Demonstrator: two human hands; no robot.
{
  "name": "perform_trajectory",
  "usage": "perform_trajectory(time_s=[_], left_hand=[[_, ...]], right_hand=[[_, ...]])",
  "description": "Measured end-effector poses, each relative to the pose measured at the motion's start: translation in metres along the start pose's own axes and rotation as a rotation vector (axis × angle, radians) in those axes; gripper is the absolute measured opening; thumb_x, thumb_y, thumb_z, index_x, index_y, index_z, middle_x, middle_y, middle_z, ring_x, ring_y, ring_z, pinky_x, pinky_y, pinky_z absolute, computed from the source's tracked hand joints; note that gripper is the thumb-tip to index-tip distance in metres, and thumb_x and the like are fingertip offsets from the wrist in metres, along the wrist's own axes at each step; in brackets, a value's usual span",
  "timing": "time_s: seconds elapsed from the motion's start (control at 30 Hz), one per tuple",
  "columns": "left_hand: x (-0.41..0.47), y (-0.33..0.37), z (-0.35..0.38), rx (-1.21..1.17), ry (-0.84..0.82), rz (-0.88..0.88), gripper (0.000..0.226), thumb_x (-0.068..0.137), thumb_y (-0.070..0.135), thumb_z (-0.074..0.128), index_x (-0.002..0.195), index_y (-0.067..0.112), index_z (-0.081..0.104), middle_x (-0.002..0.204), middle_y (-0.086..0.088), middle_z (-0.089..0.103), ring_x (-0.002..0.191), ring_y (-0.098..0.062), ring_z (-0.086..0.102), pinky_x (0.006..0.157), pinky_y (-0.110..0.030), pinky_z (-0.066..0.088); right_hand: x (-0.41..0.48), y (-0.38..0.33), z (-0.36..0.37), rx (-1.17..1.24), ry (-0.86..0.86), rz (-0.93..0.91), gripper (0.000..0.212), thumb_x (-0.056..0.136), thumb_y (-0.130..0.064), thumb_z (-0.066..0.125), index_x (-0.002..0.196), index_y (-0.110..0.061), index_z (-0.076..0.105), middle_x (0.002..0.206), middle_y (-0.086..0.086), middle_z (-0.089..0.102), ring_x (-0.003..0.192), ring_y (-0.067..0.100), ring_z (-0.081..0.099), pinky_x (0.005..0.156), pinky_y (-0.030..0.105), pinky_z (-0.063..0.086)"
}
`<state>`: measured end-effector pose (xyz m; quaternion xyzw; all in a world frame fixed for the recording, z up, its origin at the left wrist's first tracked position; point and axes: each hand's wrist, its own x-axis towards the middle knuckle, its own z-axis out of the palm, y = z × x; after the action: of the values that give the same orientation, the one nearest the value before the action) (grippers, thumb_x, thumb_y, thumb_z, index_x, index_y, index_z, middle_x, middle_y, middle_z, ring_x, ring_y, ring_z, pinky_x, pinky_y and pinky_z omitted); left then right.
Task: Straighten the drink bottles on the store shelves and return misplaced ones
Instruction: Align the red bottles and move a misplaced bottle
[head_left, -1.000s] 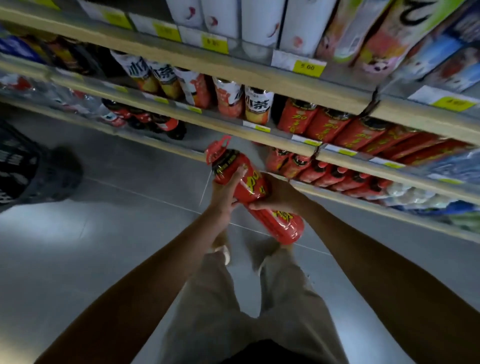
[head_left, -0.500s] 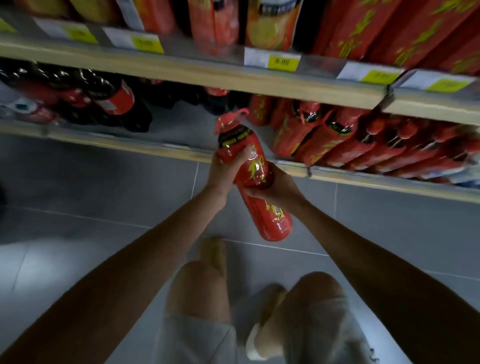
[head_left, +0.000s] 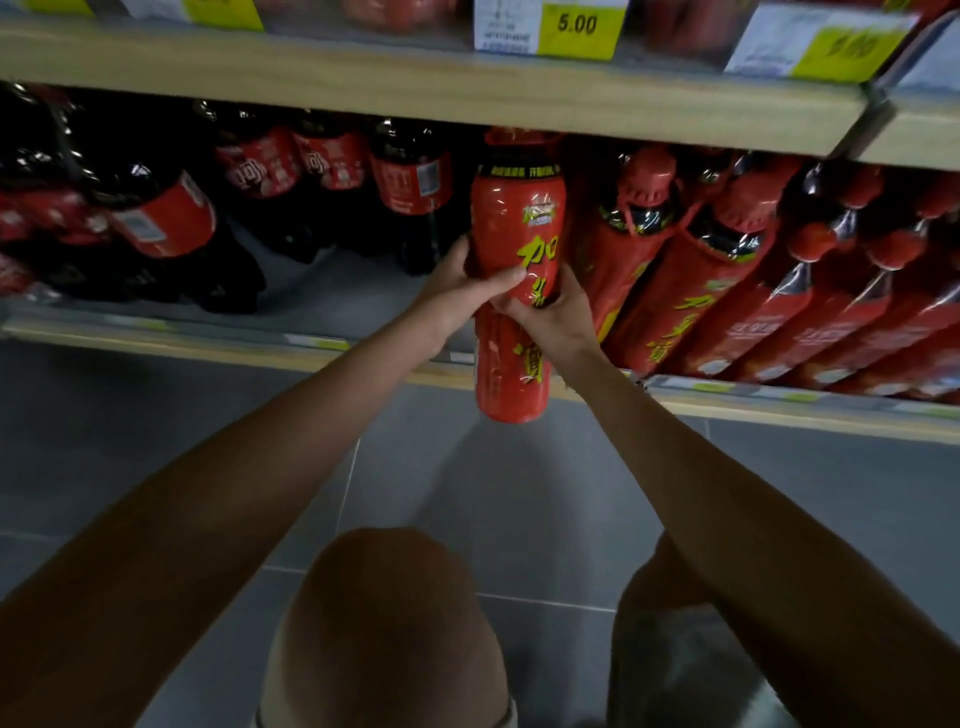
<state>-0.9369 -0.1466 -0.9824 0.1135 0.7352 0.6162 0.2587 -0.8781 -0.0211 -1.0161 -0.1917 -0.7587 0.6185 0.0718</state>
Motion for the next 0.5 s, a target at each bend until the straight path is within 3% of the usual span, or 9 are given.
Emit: perform_trajectory(time_s=[0.2,0.37,0.5], left_hand=[[0.023,-0.001,-0.002,-0.081,-0.018,0.148,0.063,0.084,0.010,0.068,0.138,0.016,0.037,0.129,-0.007,0.057,0.113,-0.013,0.058,0.095,-0.028,0.049],[0.048,-0.006,-0.005,-0.041,-0.046,0.195,0.077,0.081,0.009,0.071,0.144,0.018,0.028,0.135,-0.007,0.053,0.119,-0.015,0.054,0.100,-0.031,0.045],[0.063,-0.011,-0.008,-0.020,-0.073,0.219,0.082,0.079,0.005,0.071,0.146,0.015,0.024,0.139,-0.009,0.048,0.123,-0.016,0.051,0.102,-0.031,0.043]], right_hand=[[0.016,-0.003,0.002,0.057,0.047,-0.073,0.062,0.075,-0.027,0.077,0.129,-0.023,0.047,0.110,-0.012,0.062,0.097,0.002,0.062,0.082,0.021,0.052],[0.034,-0.001,0.006,0.073,0.111,-0.054,0.058,0.076,-0.018,0.077,0.127,-0.015,0.051,0.108,-0.002,0.064,0.099,0.016,0.064,0.078,0.023,0.052],[0.046,0.006,0.011,0.068,0.156,-0.011,0.056,0.075,-0.016,0.077,0.126,-0.014,0.052,0.110,0.002,0.064,0.099,0.018,0.064,0.079,0.026,0.051]])
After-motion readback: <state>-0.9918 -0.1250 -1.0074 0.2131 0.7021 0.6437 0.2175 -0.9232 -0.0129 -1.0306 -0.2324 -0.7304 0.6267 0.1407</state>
